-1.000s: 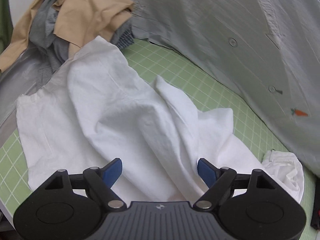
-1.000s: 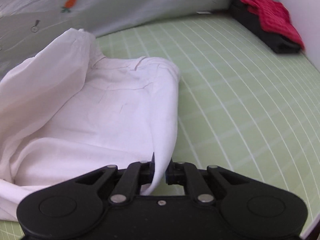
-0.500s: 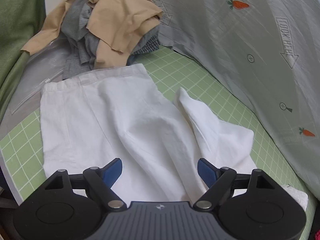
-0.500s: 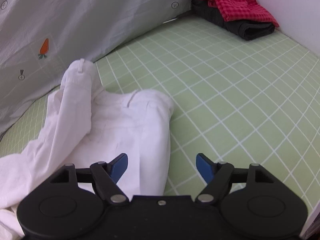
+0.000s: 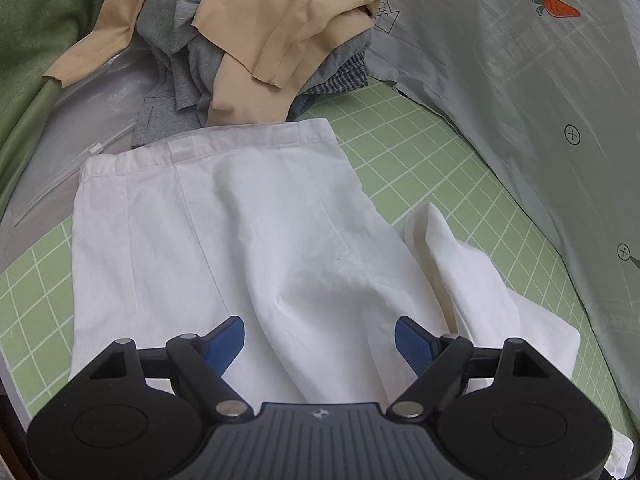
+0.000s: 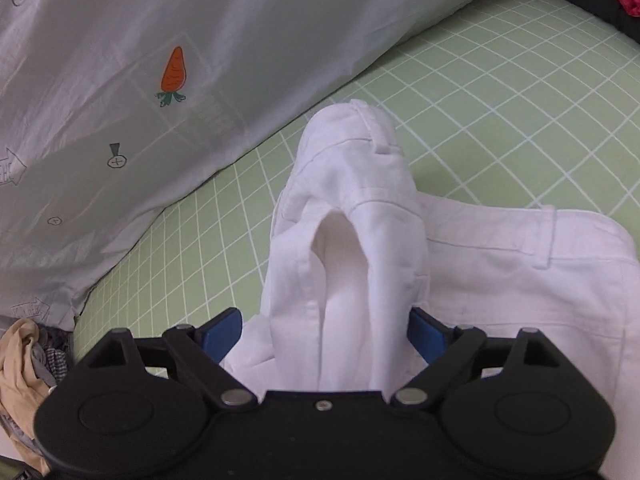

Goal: Fold clothes

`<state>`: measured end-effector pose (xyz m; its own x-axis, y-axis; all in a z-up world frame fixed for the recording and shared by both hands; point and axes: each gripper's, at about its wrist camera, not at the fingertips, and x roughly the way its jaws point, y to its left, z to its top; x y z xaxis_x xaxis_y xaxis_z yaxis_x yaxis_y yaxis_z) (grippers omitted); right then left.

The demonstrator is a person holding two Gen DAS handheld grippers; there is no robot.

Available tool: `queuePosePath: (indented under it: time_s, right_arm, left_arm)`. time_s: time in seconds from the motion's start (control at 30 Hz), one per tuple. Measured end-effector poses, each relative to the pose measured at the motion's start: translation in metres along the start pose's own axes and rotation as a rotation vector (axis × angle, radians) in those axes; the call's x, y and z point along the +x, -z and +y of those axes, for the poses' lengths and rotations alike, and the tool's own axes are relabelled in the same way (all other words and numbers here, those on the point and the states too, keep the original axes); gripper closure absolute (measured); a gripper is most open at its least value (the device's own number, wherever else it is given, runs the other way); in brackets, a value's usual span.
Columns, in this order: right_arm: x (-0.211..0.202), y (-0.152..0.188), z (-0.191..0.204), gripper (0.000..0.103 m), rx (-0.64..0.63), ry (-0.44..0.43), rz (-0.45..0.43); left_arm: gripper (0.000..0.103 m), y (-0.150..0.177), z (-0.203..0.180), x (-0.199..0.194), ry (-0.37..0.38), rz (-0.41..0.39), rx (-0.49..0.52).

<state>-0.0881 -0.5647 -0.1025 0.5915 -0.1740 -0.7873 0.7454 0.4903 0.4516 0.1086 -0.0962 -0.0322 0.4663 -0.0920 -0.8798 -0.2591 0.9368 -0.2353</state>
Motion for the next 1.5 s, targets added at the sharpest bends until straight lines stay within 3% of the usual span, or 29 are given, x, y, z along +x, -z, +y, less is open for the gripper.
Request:
queuePosePath:
  time_s: [0.17,0.23,0.33,0.4,0.5,0.53,0.63,0.7,0.77,0.87,0.97,1.23,1.33,1.4,1.43,1.5]
  right_arm:
    - [0.025,-0.011,0.011,0.013,0.034,0.002,0.048]
    - [0.028,-0.013,0.009,0.013,0.039,0.005,0.054]
    - [0.031,-0.012,0.013,0.002,0.024,0.007,0.062]
    - [0.035,-0.011,0.021,0.001,-0.004,0.036,0.073]
    - [0.04,-0.013,0.031,0.001,-0.03,0.073,0.098]
    - [0.041,-0.015,0.031,0.005,-0.023,0.082,0.107]
    - [0.043,-0.024,0.028,0.021,0.01,0.093,0.139]
    - [0.04,-0.033,0.018,0.045,0.058,0.05,0.121]
    - [0.036,-0.045,0.005,0.073,0.113,-0.013,0.086]
    - [0.03,-0.065,-0.012,0.084,0.185,-0.096,0.026]
    - [0.023,-0.087,-0.017,0.086,0.182,-0.078,-0.055]
    - [-0.04,-0.158,-0.041,0.087,0.237,0.047,-0.435]
    - [-0.061,-0.167,-0.057,0.083,0.233,0.104,-0.457]
    - [-0.072,-0.171,-0.068,0.07,0.223,0.142,-0.453]
    - [-0.076,-0.169,-0.073,0.05,0.21,0.154,-0.436]
    - [-0.072,-0.151,-0.08,0.027,0.165,0.139,-0.359]
  left_arm:
    - [0.02,-0.028,-0.001,0.02,0.032,-0.001,-0.085]
    - [0.02,-0.04,-0.009,0.033,0.018,0.012,-0.074]
    - [0.02,-0.05,-0.028,0.059,0.001,0.064,0.006]
    - [0.02,-0.052,-0.033,0.074,-0.019,0.105,0.039]
    - [0.022,-0.05,-0.023,0.089,-0.037,0.167,-0.005]
    - [0.023,-0.048,-0.019,0.091,-0.026,0.176,-0.029]
    - [0.049,-0.039,-0.006,0.092,0.012,0.187,-0.098]
    - [0.079,-0.034,-0.003,0.091,0.031,0.185,-0.114]
    - [0.087,-0.031,-0.005,0.09,0.038,0.171,-0.1]
    - [0.096,-0.031,-0.017,0.087,0.039,0.142,-0.059]
    - [0.098,-0.037,-0.032,0.082,0.073,0.111,-0.051]
    - [0.1,-0.057,-0.101,0.043,0.311,0.03,-0.035]
    - [0.1,-0.051,-0.118,0.01,0.416,-0.003,0.005]
    - [0.1,-0.038,-0.117,-0.009,0.44,-0.027,0.041]
    - [0.1,-0.03,-0.112,-0.015,0.426,-0.032,0.059]
    - [0.1,-0.01,-0.096,-0.018,0.368,-0.016,0.11]
